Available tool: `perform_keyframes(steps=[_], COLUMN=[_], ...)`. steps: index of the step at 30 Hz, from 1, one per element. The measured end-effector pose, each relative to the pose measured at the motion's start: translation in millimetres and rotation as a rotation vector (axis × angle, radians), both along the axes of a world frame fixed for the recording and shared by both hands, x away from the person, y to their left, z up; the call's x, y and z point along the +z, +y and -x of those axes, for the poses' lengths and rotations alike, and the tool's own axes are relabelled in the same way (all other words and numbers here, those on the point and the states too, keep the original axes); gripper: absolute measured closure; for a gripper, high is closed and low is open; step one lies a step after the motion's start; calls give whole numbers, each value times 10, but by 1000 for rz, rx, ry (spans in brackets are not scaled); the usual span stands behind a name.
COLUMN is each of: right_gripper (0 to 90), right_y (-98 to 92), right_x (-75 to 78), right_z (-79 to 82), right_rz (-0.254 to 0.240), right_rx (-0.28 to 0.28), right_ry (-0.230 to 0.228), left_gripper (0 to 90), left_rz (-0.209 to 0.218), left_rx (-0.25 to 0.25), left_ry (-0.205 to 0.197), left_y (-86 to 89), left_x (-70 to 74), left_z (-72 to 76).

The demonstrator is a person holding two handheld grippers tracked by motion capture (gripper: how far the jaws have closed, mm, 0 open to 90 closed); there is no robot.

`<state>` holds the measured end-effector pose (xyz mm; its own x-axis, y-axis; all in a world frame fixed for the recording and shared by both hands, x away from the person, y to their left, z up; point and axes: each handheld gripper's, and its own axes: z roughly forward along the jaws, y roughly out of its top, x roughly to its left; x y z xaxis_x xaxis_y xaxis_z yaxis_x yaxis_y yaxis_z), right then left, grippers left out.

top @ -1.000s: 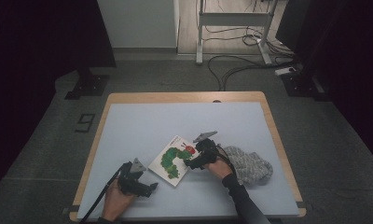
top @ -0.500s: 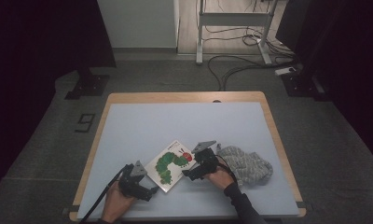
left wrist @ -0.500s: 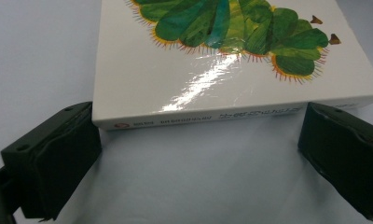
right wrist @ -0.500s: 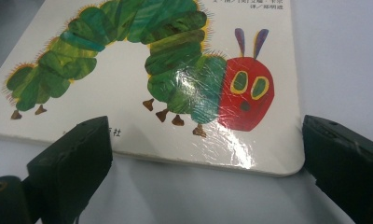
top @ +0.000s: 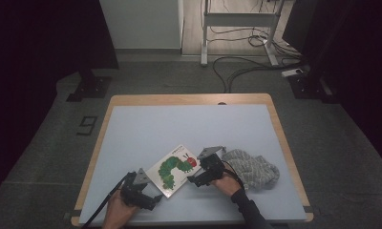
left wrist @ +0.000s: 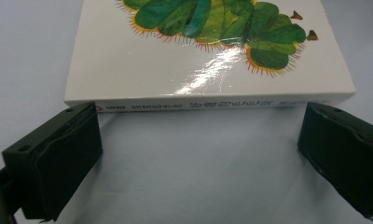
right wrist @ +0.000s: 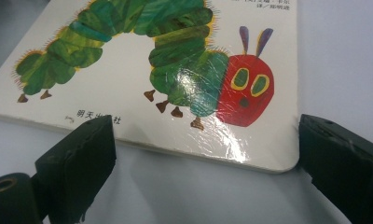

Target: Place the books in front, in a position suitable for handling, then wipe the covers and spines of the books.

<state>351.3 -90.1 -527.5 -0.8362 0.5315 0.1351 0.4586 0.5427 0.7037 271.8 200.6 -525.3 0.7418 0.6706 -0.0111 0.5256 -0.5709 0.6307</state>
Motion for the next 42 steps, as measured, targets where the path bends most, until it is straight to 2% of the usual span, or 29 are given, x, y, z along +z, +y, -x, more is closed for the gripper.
perform_keyframes(steps=[8, 15, 23, 25, 30, 37, 42], right_gripper=[65, 64, 31, 38, 40, 39, 38], right_y=[-62, -135, -109, -125, -207, -332, -413], right_x=[-16, -1, -6, 10, 138, 333, 432], right_z=[63, 93, 110, 105, 125, 139, 158], right_rz=[-20, 11, 43, 31, 25, 21, 33], right_rx=[-24, -67, -63, -63, -60, -75, -73], right_ry=[-8, -13, -31, -18, -43, -82, -103], left_gripper=[0, 0, 0, 0, 0, 0, 0], left_rz=[3, 7, 21, 20, -6, -7, 11], left_rx=[-53, -112, -105, -104, -94, -64, -49], left_ry=[-1, -9, -22, -25, -71, -67, -47], left_y=[21, -30, -25, -25, 14, 112, 179], left_x=[-3, -13, -28, -28, -10, -8, -21], left_z=[-114, -254, -234, -231, -178, -151, -136])
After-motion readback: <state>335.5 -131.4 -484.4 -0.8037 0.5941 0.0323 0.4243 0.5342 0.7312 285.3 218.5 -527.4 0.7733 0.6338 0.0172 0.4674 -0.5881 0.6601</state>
